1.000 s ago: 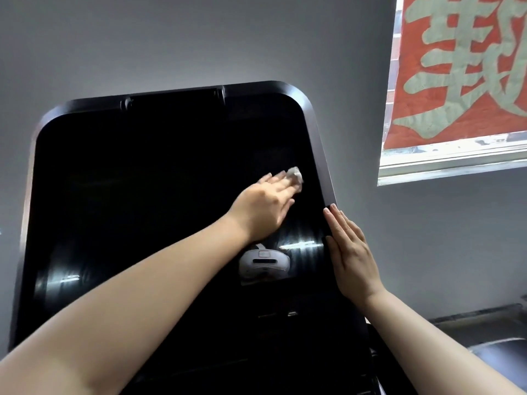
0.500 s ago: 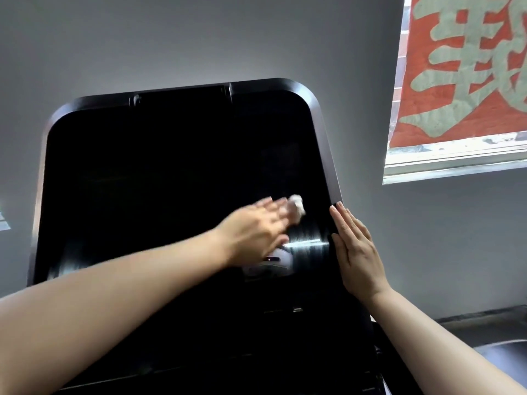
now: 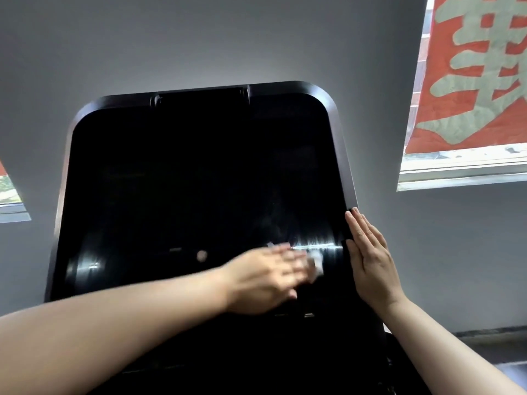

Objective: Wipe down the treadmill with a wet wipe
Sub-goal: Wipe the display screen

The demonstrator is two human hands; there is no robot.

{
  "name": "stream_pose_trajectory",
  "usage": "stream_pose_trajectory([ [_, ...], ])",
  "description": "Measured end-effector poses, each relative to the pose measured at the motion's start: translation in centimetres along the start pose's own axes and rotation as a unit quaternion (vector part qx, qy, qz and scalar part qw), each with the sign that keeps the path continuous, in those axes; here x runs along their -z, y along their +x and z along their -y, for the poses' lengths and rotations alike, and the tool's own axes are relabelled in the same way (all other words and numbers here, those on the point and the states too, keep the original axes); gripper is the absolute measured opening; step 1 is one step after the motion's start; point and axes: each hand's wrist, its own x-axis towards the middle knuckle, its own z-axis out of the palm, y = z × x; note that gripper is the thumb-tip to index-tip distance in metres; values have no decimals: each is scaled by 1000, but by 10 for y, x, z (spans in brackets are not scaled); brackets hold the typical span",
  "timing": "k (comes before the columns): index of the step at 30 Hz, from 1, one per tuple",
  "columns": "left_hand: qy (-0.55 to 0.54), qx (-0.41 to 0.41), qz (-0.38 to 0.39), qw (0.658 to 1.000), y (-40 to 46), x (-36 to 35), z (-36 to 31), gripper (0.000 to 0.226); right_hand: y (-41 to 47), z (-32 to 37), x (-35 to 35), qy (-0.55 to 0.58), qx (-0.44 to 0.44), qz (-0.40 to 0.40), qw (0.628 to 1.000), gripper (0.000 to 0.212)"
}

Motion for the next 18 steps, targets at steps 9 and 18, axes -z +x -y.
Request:
stream_pose_trajectory([
  [9,38,261,-121,957,43,15,51,58,0,0,1,-3,-4,6,1000,48],
  [18,46,106,-50,992,3,8,40,53,1,-1,0,10,-5,4,1000,47],
])
